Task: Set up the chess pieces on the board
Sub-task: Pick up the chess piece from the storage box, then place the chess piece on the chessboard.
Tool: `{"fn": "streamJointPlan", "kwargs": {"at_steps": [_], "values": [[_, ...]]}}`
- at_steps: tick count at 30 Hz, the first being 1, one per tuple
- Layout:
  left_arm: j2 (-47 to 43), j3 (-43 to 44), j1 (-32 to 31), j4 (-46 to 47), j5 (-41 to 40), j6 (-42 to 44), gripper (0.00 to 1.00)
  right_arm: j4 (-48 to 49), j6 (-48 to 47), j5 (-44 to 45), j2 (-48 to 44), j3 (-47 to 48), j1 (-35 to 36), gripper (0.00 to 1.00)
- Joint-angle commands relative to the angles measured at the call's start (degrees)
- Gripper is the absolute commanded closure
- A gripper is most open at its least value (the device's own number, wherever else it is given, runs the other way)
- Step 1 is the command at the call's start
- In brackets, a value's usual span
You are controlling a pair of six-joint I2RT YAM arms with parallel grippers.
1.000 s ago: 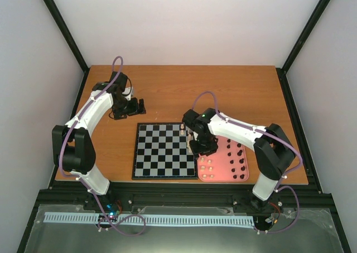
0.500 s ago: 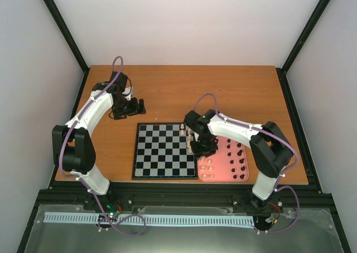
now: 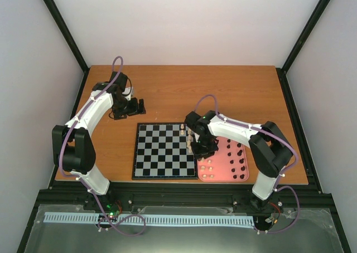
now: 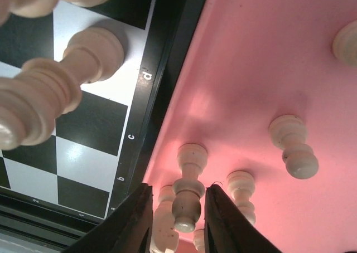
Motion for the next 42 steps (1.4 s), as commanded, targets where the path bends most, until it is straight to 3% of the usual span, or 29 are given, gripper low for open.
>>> {"fn": "streamJointPlan", "kwargs": {"at_steps": [1,14,24,42], "values": [[0.38,1.16,-0.2,-0.02,-0.19,-0.15,0.0,0.36,-0.19,-0.25,1.12,-0.29,-0.24,0.75],[-0.43,0.38,-0.23,0.37,0.24,-0.34,0.0,-1.48,0.43,0.85,0.31,0.96,-0.22,0.9],[-1.37,-0.01,-0.24,1.02,1.31,-0.67,0.0,-6.16,1.35,1.74,0.46,9.93,2.08,0.91],[-2.71,-0.53,-0.24,0.88,1.24,-0.62,0.0,-6.13,-0.86,1.36,7.26,15.37,5.63,0.9]]}}
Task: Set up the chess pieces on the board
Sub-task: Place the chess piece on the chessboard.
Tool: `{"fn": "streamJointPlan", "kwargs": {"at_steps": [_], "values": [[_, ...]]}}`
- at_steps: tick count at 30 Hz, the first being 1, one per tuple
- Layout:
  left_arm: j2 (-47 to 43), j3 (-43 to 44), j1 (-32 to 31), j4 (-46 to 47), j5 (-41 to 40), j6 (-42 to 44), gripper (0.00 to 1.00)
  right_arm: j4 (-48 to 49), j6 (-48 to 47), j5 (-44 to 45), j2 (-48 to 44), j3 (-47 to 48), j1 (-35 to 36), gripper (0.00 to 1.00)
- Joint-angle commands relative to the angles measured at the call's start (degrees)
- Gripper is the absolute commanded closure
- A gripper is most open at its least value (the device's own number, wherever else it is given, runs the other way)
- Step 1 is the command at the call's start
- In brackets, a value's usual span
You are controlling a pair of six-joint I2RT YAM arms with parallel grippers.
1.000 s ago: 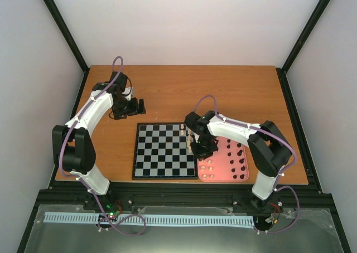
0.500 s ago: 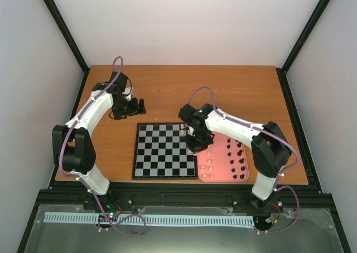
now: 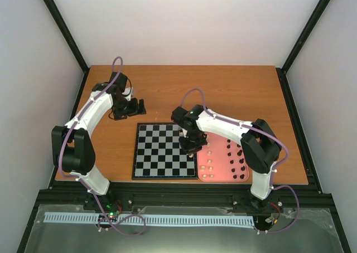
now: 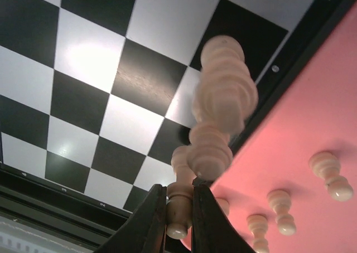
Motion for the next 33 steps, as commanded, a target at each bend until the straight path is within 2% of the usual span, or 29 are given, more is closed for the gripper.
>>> {"fn": "streamJointPlan", "kwargs": {"at_steps": [1,11,18,28,33], "values": [[-2.2,-0.04,-0.25,0.58,0.58,-0.52,0.0,-0.86,-0.97,0.3,1.86,2.5,1.17,0.9],[-2.09,-0.41,-0.27,1.25,1.06,-0.76,0.0,-1.09,-1.09,-0.18,2.57,2.28,1.21,0.89],[-1.82,-0.37,-0.3,1.18,0.98,-0.62,0.0,-1.21,-1.81,-0.74,3.56,2.63,1.21,0.84],[-1.68,-0.16,-0.23,1.05,0.89,-0.59,0.0,-1.62,-1.95,-0.19,2.75,2.85,1.21,0.67],[-1.73,-0.15,-0.24,1.0,0.77,-0.49,0.0,-3.24,-0.69,1.11,-0.67,2.99,1.2,0.52]]}}
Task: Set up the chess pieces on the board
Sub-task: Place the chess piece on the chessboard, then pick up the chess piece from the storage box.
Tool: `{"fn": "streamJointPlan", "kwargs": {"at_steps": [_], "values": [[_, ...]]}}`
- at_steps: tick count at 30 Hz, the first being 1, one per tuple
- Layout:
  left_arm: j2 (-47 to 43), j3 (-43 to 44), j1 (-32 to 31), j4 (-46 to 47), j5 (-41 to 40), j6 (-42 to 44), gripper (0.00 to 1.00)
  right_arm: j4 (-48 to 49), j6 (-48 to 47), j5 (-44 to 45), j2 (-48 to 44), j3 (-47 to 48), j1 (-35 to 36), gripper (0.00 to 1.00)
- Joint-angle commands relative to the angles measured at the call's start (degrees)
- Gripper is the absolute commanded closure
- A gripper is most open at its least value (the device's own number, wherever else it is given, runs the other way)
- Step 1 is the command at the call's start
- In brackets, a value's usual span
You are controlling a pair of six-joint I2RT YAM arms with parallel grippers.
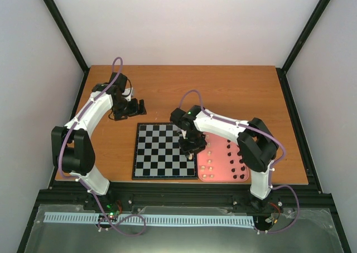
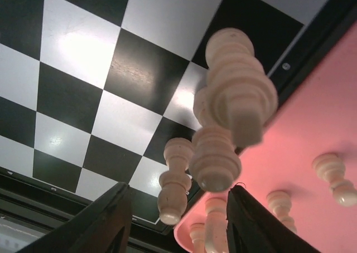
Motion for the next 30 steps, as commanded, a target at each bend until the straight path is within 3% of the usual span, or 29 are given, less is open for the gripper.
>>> {"fn": "streamJointPlan", "kwargs": {"at_steps": [1,9,17,30], "values": [[-1.34,0.47,-0.21,0.61,0.17,-0.52,0.0,-2.41,1.38,1.36,-4.44,1.36,0.51,0.51],[-1.16,0.73,-0.2,0.47,0.08,-0.52,0.0,-3.22,4.23,2.03,-13.52,-4.16,0.52,0.42],[-0.91,0.95,-0.2,0.44,0.22,-0.56,0.0,3.35,4.76,1.71,-16.91,-14.9,0.51,0.44],[-0.91,0.68,-0.27,0.48,-0.19,-0.44,0.0,7.83,2.22,0.12,-13.41,-19.17,0.43,0.53]]}}
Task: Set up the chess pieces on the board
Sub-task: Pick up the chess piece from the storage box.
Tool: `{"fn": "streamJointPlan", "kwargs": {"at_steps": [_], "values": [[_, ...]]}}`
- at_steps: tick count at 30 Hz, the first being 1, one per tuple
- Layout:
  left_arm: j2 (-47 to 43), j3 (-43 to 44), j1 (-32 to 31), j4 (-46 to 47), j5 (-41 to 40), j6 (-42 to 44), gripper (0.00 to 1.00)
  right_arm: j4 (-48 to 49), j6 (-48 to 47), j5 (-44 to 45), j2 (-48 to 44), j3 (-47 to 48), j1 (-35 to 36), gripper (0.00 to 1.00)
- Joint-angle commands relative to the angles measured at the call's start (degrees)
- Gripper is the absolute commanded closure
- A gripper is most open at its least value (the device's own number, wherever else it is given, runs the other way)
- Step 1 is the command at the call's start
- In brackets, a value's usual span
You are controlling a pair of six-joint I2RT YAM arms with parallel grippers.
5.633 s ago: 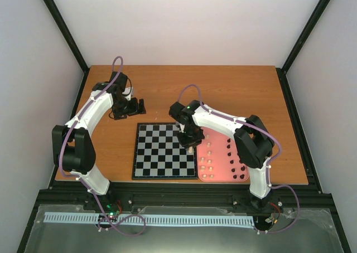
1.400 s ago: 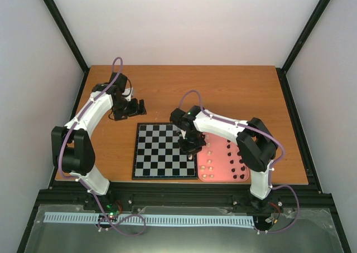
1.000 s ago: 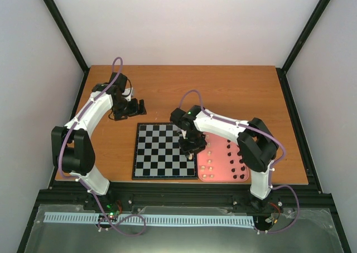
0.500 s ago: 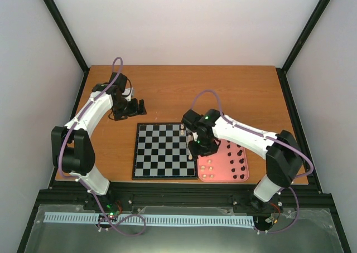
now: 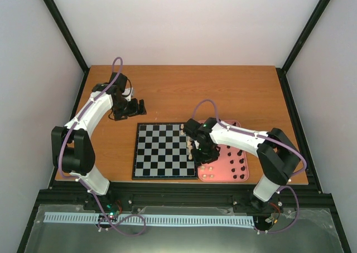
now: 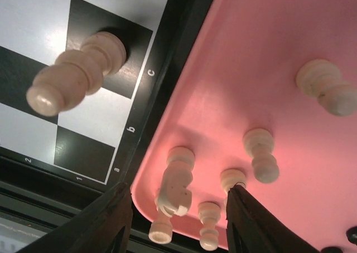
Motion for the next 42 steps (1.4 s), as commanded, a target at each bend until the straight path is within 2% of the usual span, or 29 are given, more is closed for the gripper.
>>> {"fn": "streamJointPlan", "kwargs": {"at_steps": [1,17,24,32,42], "values": [[-0.94,0.72,-0.21,0.52,-0.16,-0.38,0.0,2.13,-0.94,-1.16,1.11,-0.41,0.41,0.53],[-0.77,0.36,-0.28,0.61,-0.34,-0.48,0.0,3.02,-1.25,-2.3,1.72,-2.57,0.38,0.65],[-0.54,0.45,-0.2,0.48,-0.34,-0.44,0.0,2.87,-1.29,-2.47,1.89,-2.82,0.45,0.75],[-0.84,0.25,-0.23,0.49,-0.34,-0.45,0.0,2.46,-0.32,-2.91,1.27,-2.95,0.49,0.91],[-1.28,0.33,-0.27,0.47,0.1,-0.7,0.0,-0.97,1.83,-0.94,-1.14,3.72,1.26,0.92]]}}
